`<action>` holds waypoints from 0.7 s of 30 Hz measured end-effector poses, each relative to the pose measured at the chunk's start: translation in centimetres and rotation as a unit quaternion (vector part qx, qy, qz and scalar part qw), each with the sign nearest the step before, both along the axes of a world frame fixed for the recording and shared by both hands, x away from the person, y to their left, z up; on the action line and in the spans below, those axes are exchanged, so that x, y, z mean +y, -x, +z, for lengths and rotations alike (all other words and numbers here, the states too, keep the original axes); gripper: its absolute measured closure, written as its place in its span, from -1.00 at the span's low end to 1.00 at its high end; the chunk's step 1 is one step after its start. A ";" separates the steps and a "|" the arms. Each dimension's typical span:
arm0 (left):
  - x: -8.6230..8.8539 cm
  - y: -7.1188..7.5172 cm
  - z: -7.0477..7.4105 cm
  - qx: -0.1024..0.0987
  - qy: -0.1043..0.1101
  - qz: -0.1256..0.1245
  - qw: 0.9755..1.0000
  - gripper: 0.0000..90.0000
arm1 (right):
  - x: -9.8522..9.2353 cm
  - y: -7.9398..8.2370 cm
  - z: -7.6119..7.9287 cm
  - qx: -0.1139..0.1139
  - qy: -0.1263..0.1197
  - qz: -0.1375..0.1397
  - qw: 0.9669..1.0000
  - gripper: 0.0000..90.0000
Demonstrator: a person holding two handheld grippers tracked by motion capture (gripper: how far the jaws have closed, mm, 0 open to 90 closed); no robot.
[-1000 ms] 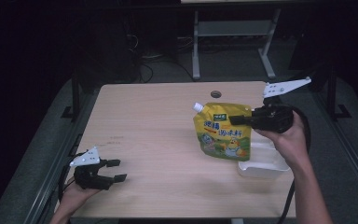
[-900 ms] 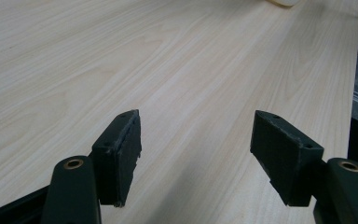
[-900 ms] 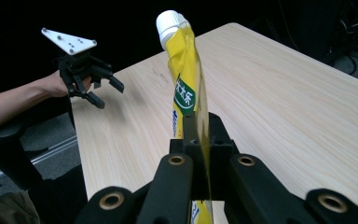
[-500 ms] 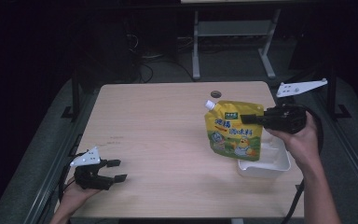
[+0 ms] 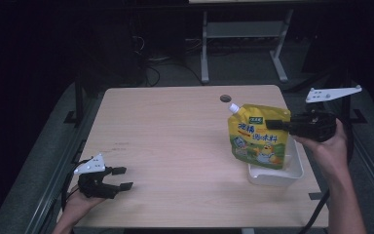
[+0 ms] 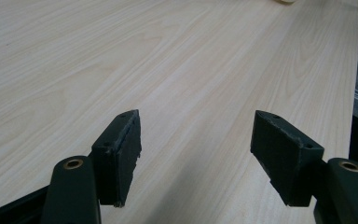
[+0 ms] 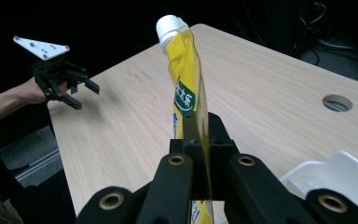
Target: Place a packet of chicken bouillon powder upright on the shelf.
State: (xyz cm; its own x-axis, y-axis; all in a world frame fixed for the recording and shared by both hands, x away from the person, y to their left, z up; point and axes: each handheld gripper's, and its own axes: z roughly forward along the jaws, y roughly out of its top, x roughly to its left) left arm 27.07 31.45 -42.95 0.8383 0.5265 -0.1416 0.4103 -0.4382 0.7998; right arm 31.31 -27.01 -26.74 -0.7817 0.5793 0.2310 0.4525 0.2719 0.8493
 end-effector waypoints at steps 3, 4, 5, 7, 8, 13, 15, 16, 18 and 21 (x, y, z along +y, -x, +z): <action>0.0 0.0 0.0 0.000 -0.001 0.000 1.000 -0.27 | -0.7 0.2 -0.1 0.000 0.000 -0.008 1.000 0.99; 0.0 0.0 0.0 0.000 -0.001 0.000 1.000 -0.27 | -1.0 0.3 -0.1 0.000 0.000 -0.011 1.000 0.99; 0.0 0.0 0.0 0.000 -0.001 0.000 1.000 -0.27 | -1.2 0.3 -0.1 0.000 0.000 -0.014 1.000 0.99; 0.0 0.0 0.0 0.000 0.000 0.000 1.000 -0.27 | -1.6 0.4 -0.1 0.000 0.001 -0.018 1.000 0.99; 0.0 0.0 -0.1 0.001 0.000 0.001 1.000 -0.27 | -1.8 0.5 -0.2 0.000 0.000 -0.021 1.000 0.99; -0.1 -0.1 -0.2 0.003 -0.002 0.000 1.000 -0.27 | -2.8 0.6 -0.5 0.003 0.005 -0.032 0.999 0.99; -0.2 -0.1 -0.2 0.002 -0.004 -0.001 1.000 -0.27 | -3.1 0.6 -0.7 0.005 0.005 -0.037 0.999 0.99; -0.3 -0.1 -0.2 0.002 -0.004 -0.002 1.000 -0.27 | -3.3 0.6 -0.9 0.006 0.003 -0.039 0.999 0.99; -0.3 -0.1 -0.2 0.003 -0.005 -0.003 1.000 -0.27 | -3.6 0.5 -1.1 0.007 0.004 -0.042 0.999 0.99; -0.4 -0.1 -0.3 0.004 -0.004 -0.003 1.000 -0.27 | -3.9 0.5 -1.3 0.009 0.004 -0.047 0.999 0.99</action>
